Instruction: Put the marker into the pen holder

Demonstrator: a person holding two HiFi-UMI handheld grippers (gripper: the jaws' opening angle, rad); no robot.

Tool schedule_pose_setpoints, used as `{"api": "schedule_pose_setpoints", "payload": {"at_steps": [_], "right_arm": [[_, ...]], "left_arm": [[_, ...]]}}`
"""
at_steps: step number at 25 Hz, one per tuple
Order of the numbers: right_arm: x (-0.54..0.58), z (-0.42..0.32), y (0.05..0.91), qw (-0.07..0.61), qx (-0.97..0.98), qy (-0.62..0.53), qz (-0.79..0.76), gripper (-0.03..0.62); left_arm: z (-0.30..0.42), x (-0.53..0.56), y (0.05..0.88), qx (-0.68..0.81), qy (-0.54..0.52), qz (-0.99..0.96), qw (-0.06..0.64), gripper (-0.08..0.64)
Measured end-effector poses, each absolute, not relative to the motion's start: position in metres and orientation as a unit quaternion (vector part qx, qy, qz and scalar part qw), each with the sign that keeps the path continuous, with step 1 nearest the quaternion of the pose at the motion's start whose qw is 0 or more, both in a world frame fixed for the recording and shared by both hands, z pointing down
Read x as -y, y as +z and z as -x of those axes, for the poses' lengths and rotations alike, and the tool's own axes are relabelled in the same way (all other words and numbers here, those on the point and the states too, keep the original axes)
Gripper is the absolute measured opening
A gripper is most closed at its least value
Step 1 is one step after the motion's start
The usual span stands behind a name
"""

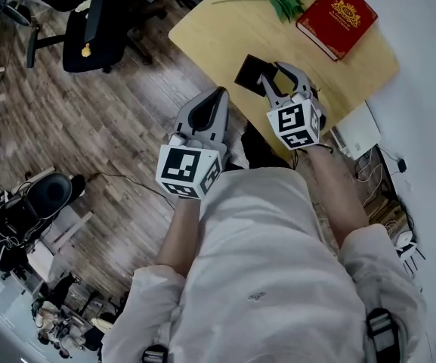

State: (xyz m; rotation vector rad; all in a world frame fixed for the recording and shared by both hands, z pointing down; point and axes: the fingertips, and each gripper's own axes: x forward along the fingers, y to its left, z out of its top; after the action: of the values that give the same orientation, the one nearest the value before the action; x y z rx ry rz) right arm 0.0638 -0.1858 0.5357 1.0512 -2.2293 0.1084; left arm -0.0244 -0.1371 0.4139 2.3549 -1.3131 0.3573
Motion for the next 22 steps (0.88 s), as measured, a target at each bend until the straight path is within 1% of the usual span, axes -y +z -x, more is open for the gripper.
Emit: {"api": "schedule_pose_setpoints", "payload": {"at_steps": [10,14,22], "right_arm": [[0.17,-0.056,0.52,0.362,0.837,-0.004,-0.411,0.164],[0.164,-0.055,0.512,0.357,0.831,-0.003,-0.427,0.172],[0.144,-0.057,0.492,0.358,0.808,-0.003,-0.467,0.164]], "left_arm": [[0.029,0.13,0.41,0.439,0.13,-0.865,0.204,0.012],[0.032,0.127,0.407,0.42,0.131,-0.875,0.202,0.011],[0.037,0.116,0.402,0.38,0.131,-0.895,0.194,0.011]]}}
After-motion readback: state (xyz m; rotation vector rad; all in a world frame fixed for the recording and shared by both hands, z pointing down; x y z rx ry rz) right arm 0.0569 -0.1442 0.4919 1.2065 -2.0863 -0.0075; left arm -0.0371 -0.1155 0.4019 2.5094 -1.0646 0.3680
